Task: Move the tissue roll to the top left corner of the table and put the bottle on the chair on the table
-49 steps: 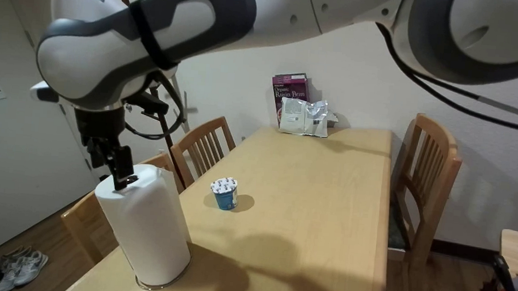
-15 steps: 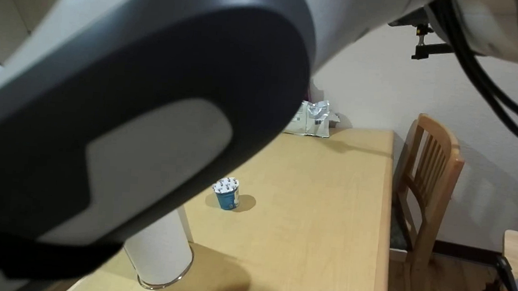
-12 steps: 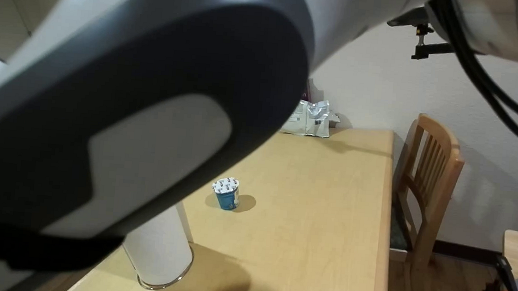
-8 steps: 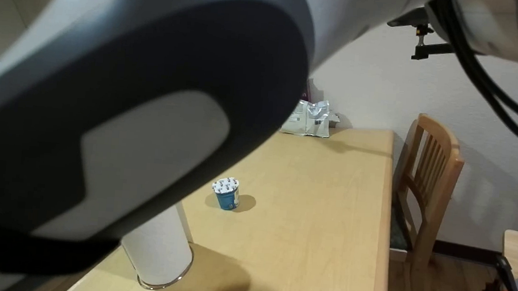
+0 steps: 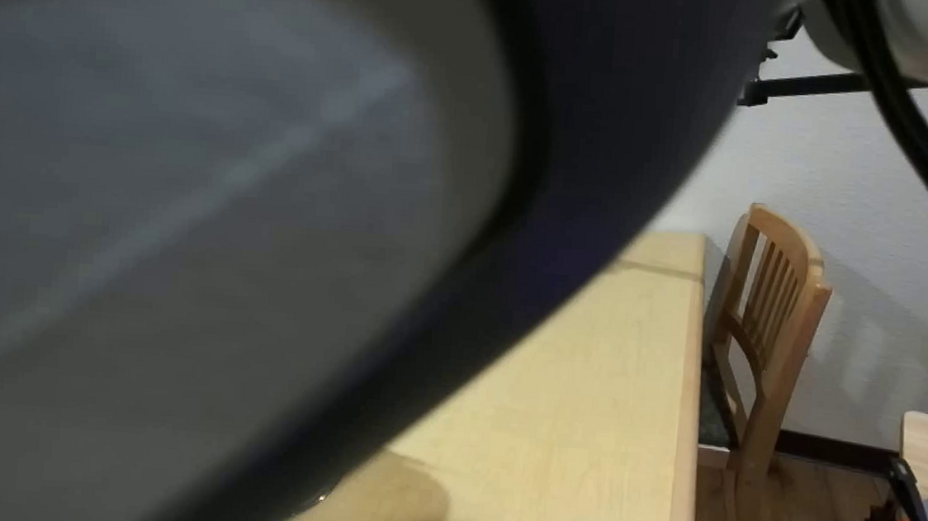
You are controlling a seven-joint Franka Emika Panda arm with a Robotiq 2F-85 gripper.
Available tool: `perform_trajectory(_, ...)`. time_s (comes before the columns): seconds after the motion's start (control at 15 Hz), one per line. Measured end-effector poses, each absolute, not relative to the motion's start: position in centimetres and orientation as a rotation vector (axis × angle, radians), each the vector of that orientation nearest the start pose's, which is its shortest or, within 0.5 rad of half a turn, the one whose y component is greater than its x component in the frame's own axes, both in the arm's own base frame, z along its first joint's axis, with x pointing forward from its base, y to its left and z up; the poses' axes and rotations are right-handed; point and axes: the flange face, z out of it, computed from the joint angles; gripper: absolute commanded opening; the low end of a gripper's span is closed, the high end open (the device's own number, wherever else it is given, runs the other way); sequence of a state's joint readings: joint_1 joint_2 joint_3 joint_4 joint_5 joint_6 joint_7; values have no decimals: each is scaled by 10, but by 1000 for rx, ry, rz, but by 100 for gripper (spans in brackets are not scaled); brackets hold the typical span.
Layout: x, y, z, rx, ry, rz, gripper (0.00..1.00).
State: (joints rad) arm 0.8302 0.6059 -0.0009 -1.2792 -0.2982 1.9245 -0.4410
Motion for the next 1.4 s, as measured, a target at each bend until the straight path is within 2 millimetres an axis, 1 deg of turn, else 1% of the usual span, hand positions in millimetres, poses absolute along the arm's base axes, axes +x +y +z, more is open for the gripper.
perform_trajectory(0.13,482,535,394,-2621,-2072,-94,100)
perform_trajectory(0.33,438,545,367,-2551,-1984,0,100)
perform_trajectory(0.47,414,549,346,-2493,-1985,24,100)
perform_trajectory(0.53,407,548,340,-2478,-1986,34,100)
perform_trajectory(0.8,406,546,337,-2466,-1985,42,100)
perform_trajectory(0.87,405,547,333,-2458,-1983,53,100)
perform_trajectory(1.0,403,549,316,-2436,-1971,77,100)
perform_trajectory(1.2,402,554,279,-2392,-1953,90,100)
perform_trajectory(1.27,401,555,268,-2365,-1962,96,100)
perform_trajectory(1.4,397,556,249,-2263,-2034,133,100)
